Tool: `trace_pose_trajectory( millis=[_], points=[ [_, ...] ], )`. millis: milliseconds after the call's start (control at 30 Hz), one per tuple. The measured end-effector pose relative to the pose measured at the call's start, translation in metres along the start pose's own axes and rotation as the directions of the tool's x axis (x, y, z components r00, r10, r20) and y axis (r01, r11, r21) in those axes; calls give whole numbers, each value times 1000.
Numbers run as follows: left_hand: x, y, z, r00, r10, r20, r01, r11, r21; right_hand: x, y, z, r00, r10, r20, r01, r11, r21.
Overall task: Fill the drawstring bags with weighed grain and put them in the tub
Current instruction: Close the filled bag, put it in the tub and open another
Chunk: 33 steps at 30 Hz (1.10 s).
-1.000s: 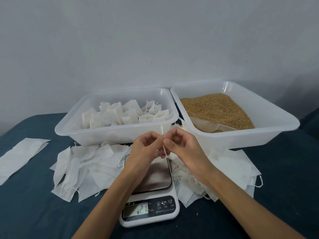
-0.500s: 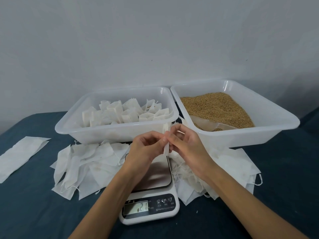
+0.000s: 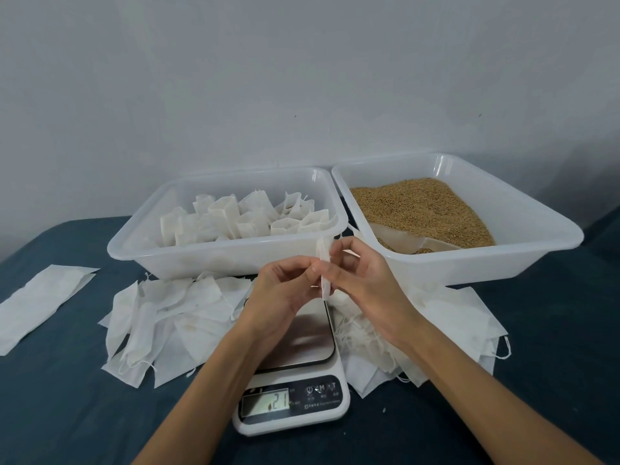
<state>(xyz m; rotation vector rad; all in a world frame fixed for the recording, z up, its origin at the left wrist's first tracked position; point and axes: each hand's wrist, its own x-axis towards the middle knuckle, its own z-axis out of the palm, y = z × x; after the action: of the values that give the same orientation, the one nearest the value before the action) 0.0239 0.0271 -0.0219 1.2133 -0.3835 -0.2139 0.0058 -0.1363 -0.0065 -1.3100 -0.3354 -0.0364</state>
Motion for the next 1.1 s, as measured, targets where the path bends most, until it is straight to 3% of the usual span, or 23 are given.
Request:
trace_pose_trajectory(
  millis=[233,333,400,467,567,633,700,967,1100],
  points=[
    [0,-1,2,999,22,-47,-16,992,125,-2,3,1,1000,-24,-10,23,995,-95],
    [1,-3,6,992,85,-96,-61,971,233,0,9,-1,993,-67,-100,52,988,-148],
    [2,-2,7,973,153,-171,-102,956,274,1,12,-4,973,-143,-181,89,957,-277],
    [3,-1,7,949,232,-213,-137,913,383,1,13,-7,942,-298,-157,185,846,-500],
    [1,-2,9,931,279,-234,-147,876,458,-2,12,-7,894,-441,72,342,573,-745],
    [2,-1,8,920,268,-286,-125,893,433,-4,13,-6,865,-461,200,408,411,-815],
    [3,1,5,912,257,-321,-115,909,400,-4,12,-8,849,-470,243,432,351,-831],
    [1,9,7,917,294,-268,-165,894,417,-3,10,-10,886,-387,254,398,358,-845],
    [0,11,7,903,332,-274,-174,863,474,2,3,-13,926,-375,42,332,756,-564]
  ],
)
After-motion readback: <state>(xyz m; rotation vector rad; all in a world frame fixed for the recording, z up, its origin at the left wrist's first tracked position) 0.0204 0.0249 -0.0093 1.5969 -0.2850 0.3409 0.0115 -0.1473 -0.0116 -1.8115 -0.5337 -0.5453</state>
